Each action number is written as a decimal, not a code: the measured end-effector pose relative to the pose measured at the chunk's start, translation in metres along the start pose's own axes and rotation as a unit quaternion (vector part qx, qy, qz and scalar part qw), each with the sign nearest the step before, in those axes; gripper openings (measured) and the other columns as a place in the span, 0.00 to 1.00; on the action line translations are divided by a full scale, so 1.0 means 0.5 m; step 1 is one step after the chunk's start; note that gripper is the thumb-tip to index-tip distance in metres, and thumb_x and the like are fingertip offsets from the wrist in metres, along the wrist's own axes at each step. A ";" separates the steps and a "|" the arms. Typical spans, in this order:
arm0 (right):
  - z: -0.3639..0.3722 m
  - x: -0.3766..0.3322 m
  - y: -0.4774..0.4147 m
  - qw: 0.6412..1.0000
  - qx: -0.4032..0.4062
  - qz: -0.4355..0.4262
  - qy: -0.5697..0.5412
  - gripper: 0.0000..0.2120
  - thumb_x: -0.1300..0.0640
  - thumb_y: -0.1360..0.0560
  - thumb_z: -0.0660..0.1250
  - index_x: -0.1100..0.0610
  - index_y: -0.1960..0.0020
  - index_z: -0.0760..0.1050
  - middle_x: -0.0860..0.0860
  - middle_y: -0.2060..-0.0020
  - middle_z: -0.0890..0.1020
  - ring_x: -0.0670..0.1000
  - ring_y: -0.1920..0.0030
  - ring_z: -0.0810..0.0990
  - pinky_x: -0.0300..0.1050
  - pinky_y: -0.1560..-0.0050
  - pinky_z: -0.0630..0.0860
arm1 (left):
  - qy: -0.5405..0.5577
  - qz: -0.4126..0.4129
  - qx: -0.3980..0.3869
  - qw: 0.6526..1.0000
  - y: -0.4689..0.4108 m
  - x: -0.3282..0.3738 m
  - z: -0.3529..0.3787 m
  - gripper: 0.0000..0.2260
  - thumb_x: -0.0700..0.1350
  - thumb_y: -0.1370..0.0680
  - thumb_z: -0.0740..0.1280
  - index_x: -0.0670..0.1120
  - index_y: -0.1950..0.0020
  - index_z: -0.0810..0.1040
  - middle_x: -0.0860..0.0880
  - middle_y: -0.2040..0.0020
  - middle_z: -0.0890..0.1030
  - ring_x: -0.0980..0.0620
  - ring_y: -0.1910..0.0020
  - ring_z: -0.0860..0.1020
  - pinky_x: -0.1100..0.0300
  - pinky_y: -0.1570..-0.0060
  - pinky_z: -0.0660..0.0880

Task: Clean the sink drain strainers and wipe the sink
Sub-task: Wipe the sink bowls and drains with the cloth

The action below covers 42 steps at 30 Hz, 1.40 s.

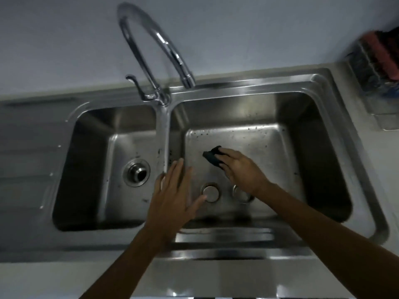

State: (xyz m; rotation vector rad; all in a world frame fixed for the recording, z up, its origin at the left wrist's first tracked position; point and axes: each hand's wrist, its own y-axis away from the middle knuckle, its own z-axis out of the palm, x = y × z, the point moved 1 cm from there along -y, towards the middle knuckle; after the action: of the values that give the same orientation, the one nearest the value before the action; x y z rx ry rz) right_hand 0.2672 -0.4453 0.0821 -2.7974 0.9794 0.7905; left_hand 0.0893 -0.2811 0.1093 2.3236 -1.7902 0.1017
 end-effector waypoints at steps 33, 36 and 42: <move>0.136 -0.237 -0.077 0.947 -0.027 -0.281 0.152 0.23 0.55 0.16 0.58 0.54 0.21 0.66 0.54 0.20 0.62 0.59 0.19 0.56 0.58 0.24 0.67 | 0.023 -0.089 -0.098 0.991 0.132 -0.230 0.041 0.60 0.86 0.33 0.45 0.43 0.15 0.47 0.42 0.15 0.44 0.43 0.16 0.45 0.35 0.20 0.50; 0.164 -0.266 0.048 0.930 -0.067 -0.321 0.164 0.23 0.53 0.14 0.47 0.54 0.21 0.65 0.55 0.20 0.62 0.59 0.19 0.57 0.58 0.24 0.67 | 0.013 -0.054 -0.110 0.992 0.147 -0.244 0.035 0.59 0.85 0.32 0.45 0.43 0.15 0.51 0.40 0.16 0.48 0.41 0.16 0.47 0.33 0.21 0.52; 0.162 -0.265 0.042 0.915 -0.054 -0.359 0.174 0.22 0.54 0.14 0.51 0.51 0.21 0.65 0.51 0.19 0.62 0.56 0.19 0.58 0.55 0.23 0.65 | 0.001 -0.030 -0.124 0.992 0.185 -0.251 0.024 0.57 0.85 0.32 0.48 0.46 0.16 0.49 0.39 0.17 0.51 0.38 0.17 0.52 0.35 0.22 0.53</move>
State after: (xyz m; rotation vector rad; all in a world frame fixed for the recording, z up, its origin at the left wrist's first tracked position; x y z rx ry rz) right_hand 0.1307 -0.3686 0.0793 -3.0850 -0.1320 0.2508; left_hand -0.0334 -0.1868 0.0863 2.1969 -1.6261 -0.1215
